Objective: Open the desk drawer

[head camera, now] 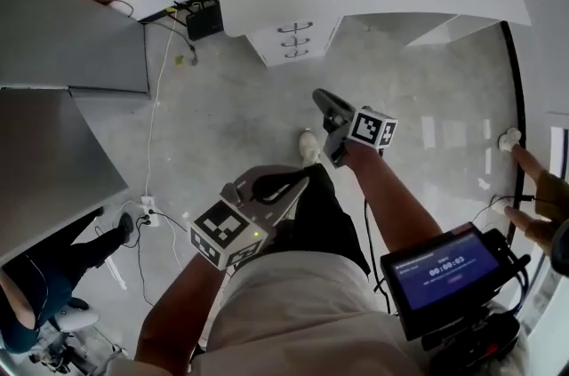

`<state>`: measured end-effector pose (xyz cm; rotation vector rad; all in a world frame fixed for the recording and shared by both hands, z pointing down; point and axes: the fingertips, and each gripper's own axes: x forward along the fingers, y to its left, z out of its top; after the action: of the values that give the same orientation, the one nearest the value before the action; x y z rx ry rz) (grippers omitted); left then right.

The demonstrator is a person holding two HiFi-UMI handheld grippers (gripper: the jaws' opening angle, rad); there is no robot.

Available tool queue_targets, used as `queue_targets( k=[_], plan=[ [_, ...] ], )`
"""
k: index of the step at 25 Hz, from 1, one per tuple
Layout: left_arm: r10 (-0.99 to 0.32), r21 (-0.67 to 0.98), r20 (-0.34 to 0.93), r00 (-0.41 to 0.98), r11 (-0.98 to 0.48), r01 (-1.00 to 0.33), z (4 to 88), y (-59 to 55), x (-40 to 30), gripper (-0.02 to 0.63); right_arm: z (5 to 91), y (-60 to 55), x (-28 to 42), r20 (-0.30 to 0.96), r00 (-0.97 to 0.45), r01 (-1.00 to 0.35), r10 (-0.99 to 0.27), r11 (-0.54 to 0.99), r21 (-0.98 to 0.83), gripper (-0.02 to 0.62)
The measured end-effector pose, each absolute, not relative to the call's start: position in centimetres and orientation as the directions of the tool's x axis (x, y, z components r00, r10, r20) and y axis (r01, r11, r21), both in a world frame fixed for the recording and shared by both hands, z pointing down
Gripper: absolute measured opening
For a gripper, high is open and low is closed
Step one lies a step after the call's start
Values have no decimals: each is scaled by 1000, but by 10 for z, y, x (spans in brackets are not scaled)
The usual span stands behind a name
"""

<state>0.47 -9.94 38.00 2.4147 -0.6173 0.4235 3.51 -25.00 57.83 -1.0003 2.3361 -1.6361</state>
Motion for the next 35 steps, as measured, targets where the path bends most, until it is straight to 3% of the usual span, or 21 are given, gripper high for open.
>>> queue_targets(
  k=[18,31,35],
  plan=[
    [-313,502,438,843,-692,-518,445,-217,36,6,731,-425,39,278,-678,-308,-680,-79,-948,69],
    [-325,534,455,829,-645,-546,472,-234,18,6,764,-490,17,232,-629,-240,-742,-98,-966,71],
    [-327,544,452,830,-636,-547,475,-234,17,6,771,-489,20,237,-613,-226,-753,-119,-967,28]
  ],
)
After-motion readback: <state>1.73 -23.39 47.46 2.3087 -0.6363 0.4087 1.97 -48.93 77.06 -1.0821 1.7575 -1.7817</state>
